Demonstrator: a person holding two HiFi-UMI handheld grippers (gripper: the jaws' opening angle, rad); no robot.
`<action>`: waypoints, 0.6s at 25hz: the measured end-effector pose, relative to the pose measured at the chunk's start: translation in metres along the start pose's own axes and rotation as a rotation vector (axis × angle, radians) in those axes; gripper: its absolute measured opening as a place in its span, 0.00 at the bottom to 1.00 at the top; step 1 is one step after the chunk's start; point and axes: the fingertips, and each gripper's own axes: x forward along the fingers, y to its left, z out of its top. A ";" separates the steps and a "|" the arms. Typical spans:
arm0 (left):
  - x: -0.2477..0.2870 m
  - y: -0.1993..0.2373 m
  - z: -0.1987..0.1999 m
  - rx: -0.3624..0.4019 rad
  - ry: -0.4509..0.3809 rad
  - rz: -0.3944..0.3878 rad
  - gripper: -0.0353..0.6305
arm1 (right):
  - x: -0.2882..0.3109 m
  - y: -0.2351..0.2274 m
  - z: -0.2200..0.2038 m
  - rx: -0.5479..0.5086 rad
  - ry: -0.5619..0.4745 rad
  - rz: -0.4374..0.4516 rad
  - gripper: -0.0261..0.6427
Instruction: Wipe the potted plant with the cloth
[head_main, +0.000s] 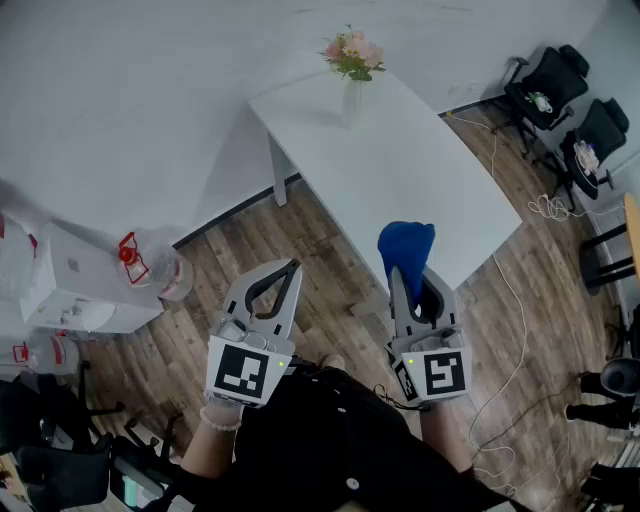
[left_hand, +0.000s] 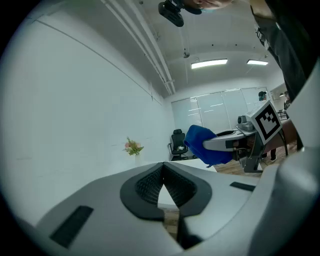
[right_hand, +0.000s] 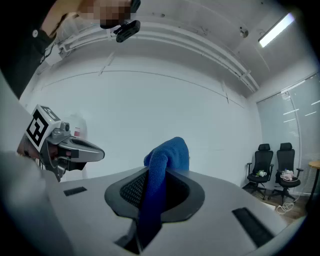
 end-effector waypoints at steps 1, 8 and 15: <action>0.000 0.001 0.000 0.001 -0.001 0.000 0.07 | 0.000 0.000 0.000 -0.001 0.000 -0.001 0.15; 0.000 0.006 -0.001 0.003 -0.006 -0.001 0.07 | 0.003 0.004 0.000 -0.005 0.004 -0.005 0.15; -0.003 0.018 -0.002 -0.002 -0.013 0.004 0.07 | 0.010 0.012 0.005 -0.009 -0.002 -0.005 0.15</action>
